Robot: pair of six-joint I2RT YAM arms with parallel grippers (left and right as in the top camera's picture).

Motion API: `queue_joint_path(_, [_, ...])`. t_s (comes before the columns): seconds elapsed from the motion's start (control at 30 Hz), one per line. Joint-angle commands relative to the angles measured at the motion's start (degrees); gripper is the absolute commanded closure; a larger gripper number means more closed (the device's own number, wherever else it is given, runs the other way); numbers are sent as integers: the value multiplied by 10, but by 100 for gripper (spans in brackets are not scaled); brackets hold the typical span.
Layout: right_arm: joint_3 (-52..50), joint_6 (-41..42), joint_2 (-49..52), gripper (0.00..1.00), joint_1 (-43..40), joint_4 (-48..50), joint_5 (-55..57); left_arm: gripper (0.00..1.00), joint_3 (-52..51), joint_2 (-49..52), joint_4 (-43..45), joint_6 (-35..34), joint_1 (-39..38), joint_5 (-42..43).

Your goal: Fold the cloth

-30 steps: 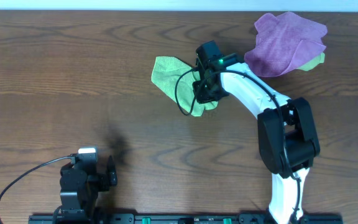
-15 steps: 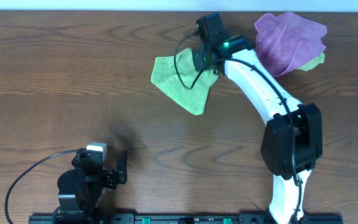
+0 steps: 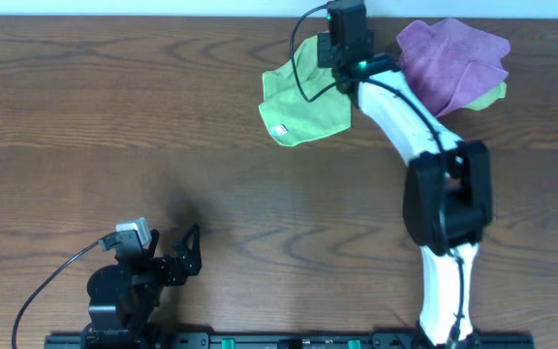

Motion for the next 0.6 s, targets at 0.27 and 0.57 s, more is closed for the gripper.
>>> queue_joint_path(0.27, [19, -5, 19, 24, 17, 38, 98, 5, -3, -1, 3, -17, -1, 6])
queue_joint_path(0.57, [136, -5, -31, 1, 40, -214, 72, 5, -3, -1, 28, -17, -1, -42])
